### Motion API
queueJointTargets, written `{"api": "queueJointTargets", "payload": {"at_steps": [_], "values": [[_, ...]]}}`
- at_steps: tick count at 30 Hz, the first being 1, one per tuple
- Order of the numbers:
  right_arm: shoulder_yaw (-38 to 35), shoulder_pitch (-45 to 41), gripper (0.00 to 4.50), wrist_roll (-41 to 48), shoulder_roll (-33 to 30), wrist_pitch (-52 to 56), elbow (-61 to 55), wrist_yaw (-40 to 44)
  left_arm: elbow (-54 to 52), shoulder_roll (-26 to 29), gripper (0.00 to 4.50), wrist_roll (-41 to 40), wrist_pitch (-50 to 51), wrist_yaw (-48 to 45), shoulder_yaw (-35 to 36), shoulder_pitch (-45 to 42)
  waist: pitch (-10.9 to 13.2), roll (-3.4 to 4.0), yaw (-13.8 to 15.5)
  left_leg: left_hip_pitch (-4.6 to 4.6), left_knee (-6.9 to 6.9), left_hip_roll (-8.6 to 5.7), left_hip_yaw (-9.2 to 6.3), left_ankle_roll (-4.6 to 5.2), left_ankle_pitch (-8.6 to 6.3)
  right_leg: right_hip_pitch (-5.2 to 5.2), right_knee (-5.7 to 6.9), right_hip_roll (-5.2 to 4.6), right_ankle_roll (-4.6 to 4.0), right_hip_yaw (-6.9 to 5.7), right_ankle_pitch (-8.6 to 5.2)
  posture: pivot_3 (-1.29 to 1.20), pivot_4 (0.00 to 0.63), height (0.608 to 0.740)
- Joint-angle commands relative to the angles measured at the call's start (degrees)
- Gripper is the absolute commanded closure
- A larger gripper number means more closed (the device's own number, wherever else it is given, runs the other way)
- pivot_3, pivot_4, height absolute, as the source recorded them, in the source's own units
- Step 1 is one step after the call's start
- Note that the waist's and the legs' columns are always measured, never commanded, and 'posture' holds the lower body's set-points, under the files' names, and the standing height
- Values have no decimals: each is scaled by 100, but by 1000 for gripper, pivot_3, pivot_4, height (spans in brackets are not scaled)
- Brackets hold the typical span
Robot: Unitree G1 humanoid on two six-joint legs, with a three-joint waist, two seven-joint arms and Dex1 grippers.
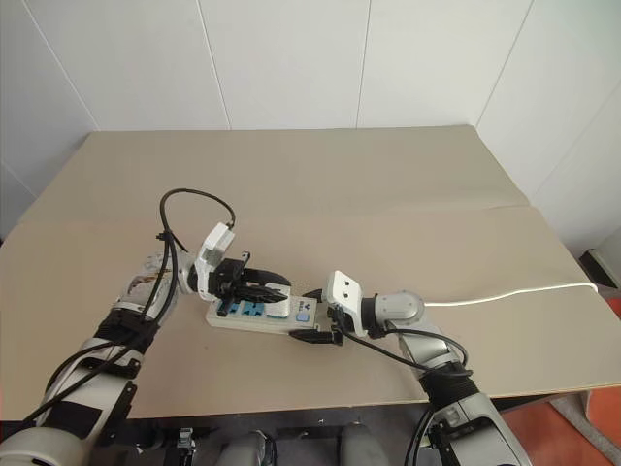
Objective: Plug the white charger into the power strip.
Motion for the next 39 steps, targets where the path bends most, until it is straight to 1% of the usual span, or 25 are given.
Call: {"api": "queueJointTargets", "payload": {"at_steps": [1,4,9,18,22,29,34,39], "values": [[284,220,1054,-304,-68,235,233,-4,-25,161,3485,-43,-123,-39,-156,4,0,0,-7,0,-2,0,0,0,0,0,-2,0,0,0,0,0,150,740],[284,224,1054,-302,-63,232,220,-21,-10,242,3485,-19,-270,-39,-329,53,0,0,-14,1,-6,1,0,0,0,0,-4,1,0,0,0,0,150,740],[273,234,1054,-287,-71,241,214,-39,163,16,3485,-32,-474,-39,-44,123,0,0,-19,1,-16,2,0,0,0,-1,-13,2,0,0,0,0,150,740],[274,282,1054,-247,-97,217,116,12,77,67,3485,-251,-924,-39,100,613,-1,0,-22,0,-21,4,-2,1,0,-1,-21,2,0,0,0,0,150,740],[233,261,1054,-205,-118,262,82,24,-4,158,3485,-252,-1117,-39,-70,774,-2,1,-26,2,-24,5,-2,1,-1,-1,-25,3,-1,0,0,0,150,740],[233,244,1054,-210,-143,258,74,43,92,275,3485,-83,-1643,-39,-468,769,-3,2,-24,1,-25,5,-2,1,-1,0,-29,2,-1,0,0,0,150,740],[229,257,1054,-206,-147,272,42,28,397,267,3485,35,-2100,-39,-528,803,-8,6,-18,2,-25,4,-1,1,-1,1,-30,2,0,0,0,0,150,740],[217,286,1054,-210,-175,274,14,8,457,269,3485,-23,-2083,-39,-510,837,-28,25,-15,6,-25,4,-1,2,-1,6,-31,3,0,0,0,0,150,740]]}}
